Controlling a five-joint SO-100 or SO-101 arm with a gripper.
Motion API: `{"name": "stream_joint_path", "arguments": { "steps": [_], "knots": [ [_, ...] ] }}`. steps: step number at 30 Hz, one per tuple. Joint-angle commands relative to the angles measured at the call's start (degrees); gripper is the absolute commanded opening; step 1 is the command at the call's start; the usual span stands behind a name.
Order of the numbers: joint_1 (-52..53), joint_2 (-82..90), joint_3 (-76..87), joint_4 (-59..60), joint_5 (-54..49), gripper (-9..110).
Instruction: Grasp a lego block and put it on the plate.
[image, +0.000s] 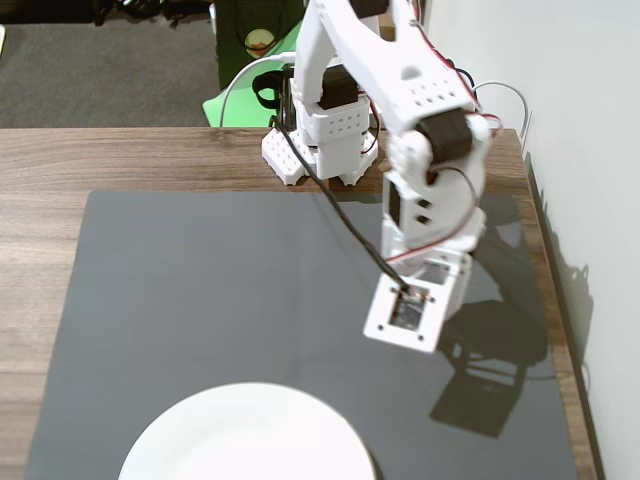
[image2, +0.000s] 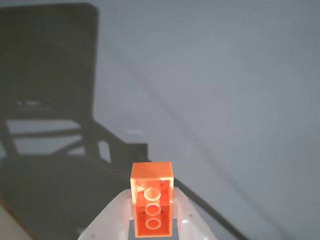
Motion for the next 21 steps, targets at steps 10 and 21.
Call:
{"name": "stream_joint_path", "arguments": {
  "steps": [10, 21],
  "knots": [
    [11.78, 19.51, 0.79, 1.93, -20.74, 2],
    [23.2, 22.85, 0.35, -5.71, -29.97, 2]
  ]
}}
